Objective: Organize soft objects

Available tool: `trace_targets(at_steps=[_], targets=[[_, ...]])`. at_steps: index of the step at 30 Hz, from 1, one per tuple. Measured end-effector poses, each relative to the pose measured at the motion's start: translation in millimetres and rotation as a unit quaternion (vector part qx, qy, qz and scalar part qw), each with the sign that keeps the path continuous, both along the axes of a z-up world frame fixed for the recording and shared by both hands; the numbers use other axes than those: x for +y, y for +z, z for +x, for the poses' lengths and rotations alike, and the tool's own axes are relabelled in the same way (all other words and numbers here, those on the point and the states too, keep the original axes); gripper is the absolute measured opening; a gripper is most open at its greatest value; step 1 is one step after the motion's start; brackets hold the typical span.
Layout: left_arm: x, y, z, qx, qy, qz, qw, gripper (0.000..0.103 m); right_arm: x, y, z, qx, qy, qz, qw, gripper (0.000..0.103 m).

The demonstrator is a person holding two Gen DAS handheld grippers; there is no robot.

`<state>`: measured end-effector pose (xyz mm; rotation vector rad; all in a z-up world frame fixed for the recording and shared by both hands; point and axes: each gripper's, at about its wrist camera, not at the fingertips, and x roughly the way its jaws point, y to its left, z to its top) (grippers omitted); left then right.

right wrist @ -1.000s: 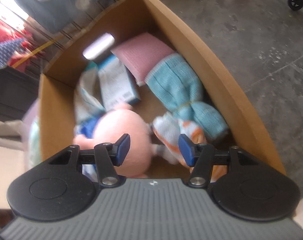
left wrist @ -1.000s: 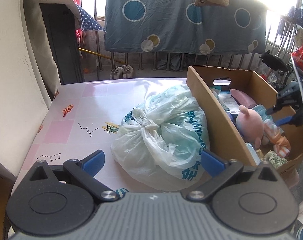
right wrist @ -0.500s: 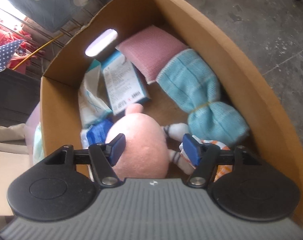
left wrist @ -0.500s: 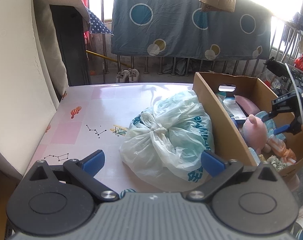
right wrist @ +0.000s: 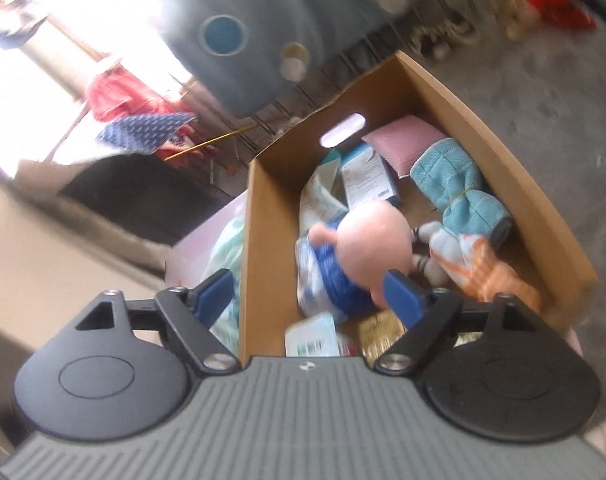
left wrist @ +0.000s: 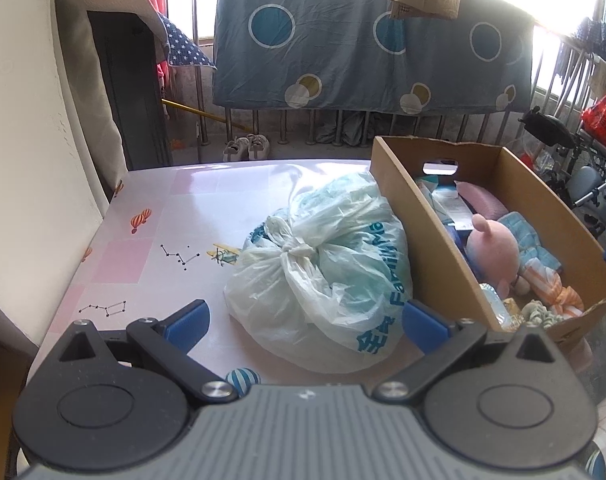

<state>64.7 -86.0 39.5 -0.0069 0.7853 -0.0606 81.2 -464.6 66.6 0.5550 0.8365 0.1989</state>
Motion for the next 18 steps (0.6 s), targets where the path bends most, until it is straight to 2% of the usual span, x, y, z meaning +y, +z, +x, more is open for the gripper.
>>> trace_targets(at_steps=[3, 6, 8, 18], targets=[[-8, -3, -4, 0.005, -0.006, -0.001, 1.0000, 0.103, 17, 4, -33, -0.017, 0.008, -0.073, 0.997, 0.088], [-16, -7, -6, 0.012, -0.013, 0.000, 0.9998, 0.103, 35, 2, -56, -0.031, 0.016, -0.138, 0.990, 0.097], [-21, -9, -7, 0.016, -0.016, 0.001, 0.9997, 0.103, 45, 0, -68, -0.044, 0.014, -0.170, 0.984, 0.100], [-39, -16, -7, 0.031, -0.021, 0.002, 0.9993, 0.103, 74, -4, -81, -0.061, 0.000, -0.218, 0.974, 0.102]])
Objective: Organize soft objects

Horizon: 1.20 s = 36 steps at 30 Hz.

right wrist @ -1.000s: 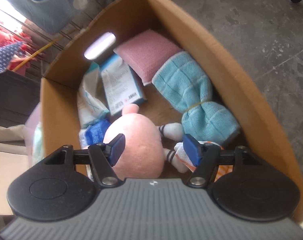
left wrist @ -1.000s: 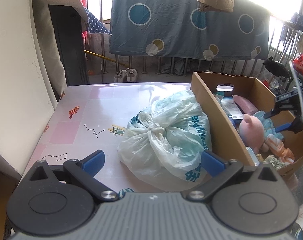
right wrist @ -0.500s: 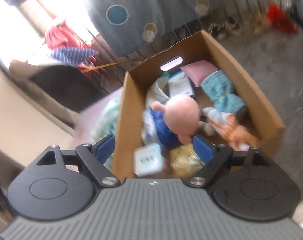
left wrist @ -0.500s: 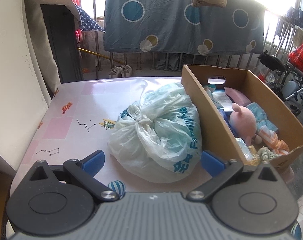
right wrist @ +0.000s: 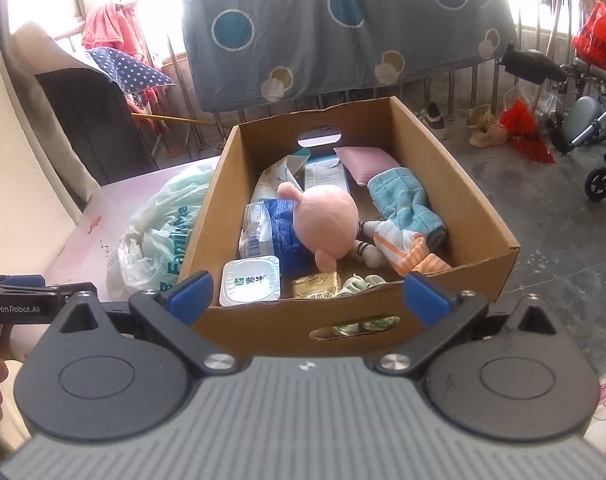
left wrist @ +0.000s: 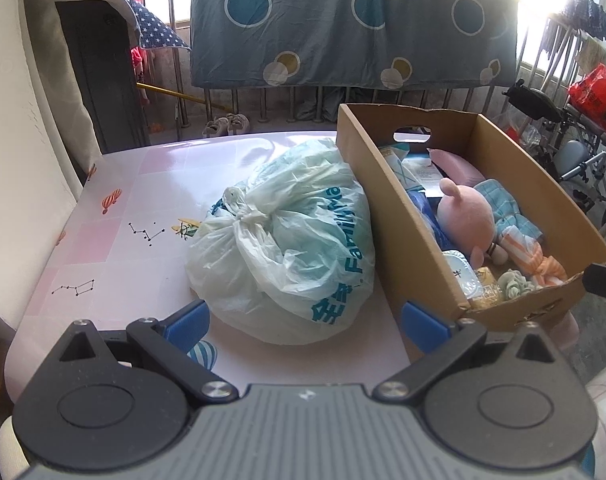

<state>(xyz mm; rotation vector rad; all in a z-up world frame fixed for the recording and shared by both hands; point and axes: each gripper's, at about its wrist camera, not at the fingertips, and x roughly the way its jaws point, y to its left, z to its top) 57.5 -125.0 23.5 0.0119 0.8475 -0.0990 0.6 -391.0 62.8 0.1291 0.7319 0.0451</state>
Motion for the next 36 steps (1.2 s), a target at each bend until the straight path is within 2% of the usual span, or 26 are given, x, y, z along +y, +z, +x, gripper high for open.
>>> trace_targets(at_steps=[4, 10, 36], targets=[[-9, -2, 0, 0.001, -0.007, 0.004, 1.0000, 0.103, 7, 1, 0, 0.002, -0.006, -0.022, 1.000, 0.102], [-19, -4, 0, 0.005, -0.012, 0.007, 0.9999, 0.103, 4, 0, 2, 0.011, -0.015, -0.008, 1.000, 0.102], [-14, -5, 5, 0.012, 0.008, 0.009, 0.9999, 0.103, 20, -7, 12, 0.039, 0.004, -0.015, 0.999, 0.102]])
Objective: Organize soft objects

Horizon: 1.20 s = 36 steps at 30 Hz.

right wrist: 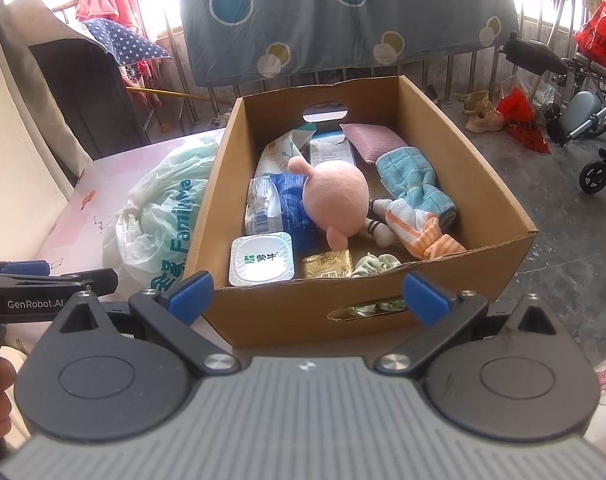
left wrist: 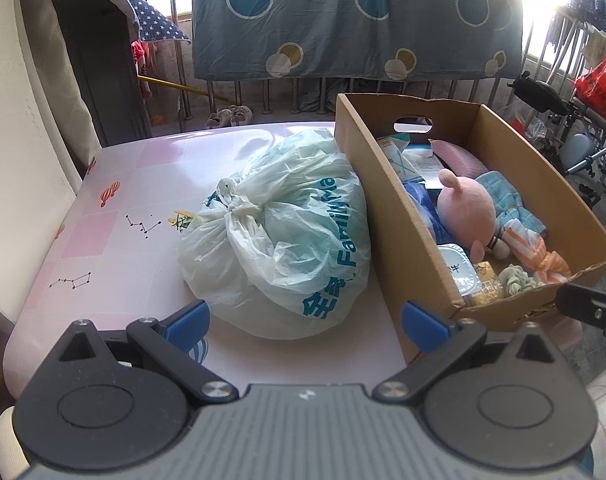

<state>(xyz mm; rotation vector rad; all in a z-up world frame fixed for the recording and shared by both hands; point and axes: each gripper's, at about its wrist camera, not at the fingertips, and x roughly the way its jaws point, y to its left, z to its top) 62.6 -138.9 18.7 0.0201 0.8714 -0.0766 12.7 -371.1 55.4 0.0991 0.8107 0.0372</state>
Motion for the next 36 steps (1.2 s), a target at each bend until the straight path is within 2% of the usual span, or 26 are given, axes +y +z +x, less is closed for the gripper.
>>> trace_targets(at_steps=[36], targets=[[3.0, 3.7, 0.3, -0.002, 0.003, -0.002, 1.0000, 0.103, 4.9, 2.9, -0.3, -0.002, 0.000, -0.001, 1.000, 0.102]])
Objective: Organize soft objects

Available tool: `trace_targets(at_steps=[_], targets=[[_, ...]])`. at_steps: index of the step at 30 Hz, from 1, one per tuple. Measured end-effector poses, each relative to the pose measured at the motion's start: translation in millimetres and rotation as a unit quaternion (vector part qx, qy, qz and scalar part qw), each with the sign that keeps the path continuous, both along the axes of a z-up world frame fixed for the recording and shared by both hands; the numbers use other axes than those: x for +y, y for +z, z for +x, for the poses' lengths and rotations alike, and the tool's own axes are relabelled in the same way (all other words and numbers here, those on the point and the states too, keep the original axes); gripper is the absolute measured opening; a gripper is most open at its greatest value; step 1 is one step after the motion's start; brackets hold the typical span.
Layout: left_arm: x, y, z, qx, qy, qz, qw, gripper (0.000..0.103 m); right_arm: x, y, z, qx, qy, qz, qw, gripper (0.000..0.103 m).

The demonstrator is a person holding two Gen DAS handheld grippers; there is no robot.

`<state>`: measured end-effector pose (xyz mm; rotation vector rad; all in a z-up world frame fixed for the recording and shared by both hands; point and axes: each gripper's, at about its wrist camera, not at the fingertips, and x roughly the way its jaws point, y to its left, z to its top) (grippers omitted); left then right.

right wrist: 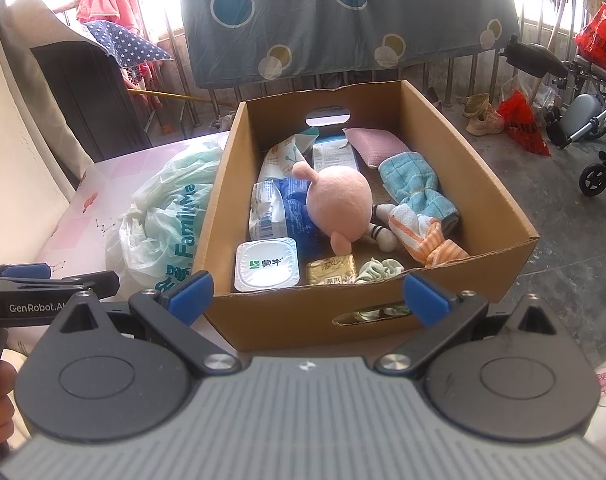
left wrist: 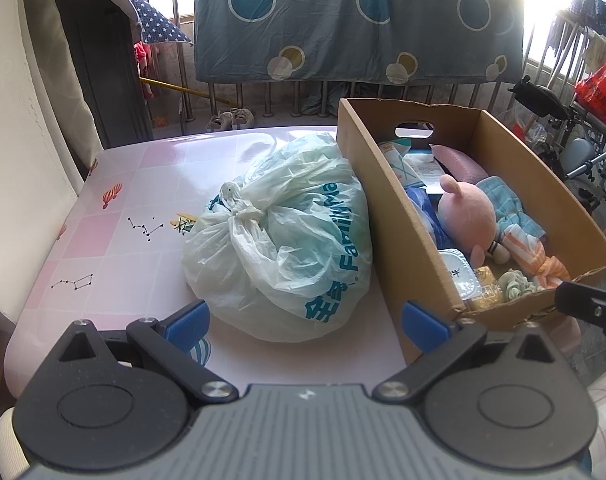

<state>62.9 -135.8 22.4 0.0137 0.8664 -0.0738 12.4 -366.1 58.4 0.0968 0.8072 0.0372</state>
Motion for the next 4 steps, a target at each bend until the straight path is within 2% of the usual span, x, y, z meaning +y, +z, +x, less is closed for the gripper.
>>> trace_targets(at_steps=[4], targets=[[-0.1, 1.9, 0.0, -0.001, 0.001, 0.000, 1.0000, 0.103, 0.7, 2.4, 0.1, -0.001, 0.000, 0.000, 1.000, 0.102]])
